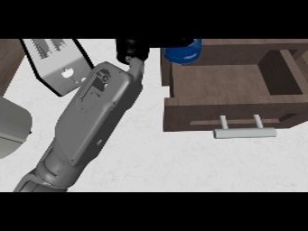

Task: Pick up the can, place it into the drawer and close the drawer

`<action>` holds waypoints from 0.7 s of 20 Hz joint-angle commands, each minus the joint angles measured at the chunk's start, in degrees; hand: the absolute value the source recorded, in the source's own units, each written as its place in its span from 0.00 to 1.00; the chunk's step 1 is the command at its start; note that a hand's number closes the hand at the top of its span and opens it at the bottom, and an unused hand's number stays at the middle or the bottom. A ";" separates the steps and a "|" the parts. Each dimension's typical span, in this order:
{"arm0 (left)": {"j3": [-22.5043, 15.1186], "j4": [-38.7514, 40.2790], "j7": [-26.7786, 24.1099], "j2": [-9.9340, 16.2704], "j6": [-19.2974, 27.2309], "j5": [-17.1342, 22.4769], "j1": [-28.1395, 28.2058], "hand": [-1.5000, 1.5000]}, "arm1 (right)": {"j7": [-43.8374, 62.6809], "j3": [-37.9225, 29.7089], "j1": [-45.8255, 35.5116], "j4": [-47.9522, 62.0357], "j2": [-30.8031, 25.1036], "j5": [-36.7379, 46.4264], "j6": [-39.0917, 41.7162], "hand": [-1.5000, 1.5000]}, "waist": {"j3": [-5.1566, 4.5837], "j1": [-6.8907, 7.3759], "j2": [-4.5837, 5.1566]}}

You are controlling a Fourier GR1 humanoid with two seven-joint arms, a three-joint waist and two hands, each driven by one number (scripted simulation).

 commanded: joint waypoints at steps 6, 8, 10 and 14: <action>-2.48 15.17 -5.67 -0.01 2.35 7.47 -11.72 1.00 | 1.71 -0.16 -0.19 -1.51 -0.88 -0.95 -0.25 0.00 | 0.01 -0.88 0.23; -2.65 15.24 -5.60 -0.01 0.83 8.96 -11.23 1.00 | -2.78 4.08 0.50 0.28 0.36 3.72 -1.80 0.00 | 0.03 -0.49 0.16; -3.28 20.11 -8.25 -0.01 2.69 11.45 -14.59 1.00 | 0.47 1.40 -0.90 -1.30 0.36 0.98 -1.87 0.00 | 0.03 -1.29 0.41; -11.18 18.72 -8.32 -0.01 7.66 17.58 -15.14 1.00 | 1.89 -0.63 -2.79 0.49 -2.44 -0.95 -2.18 0.00 | 0.04 -1.58 0.29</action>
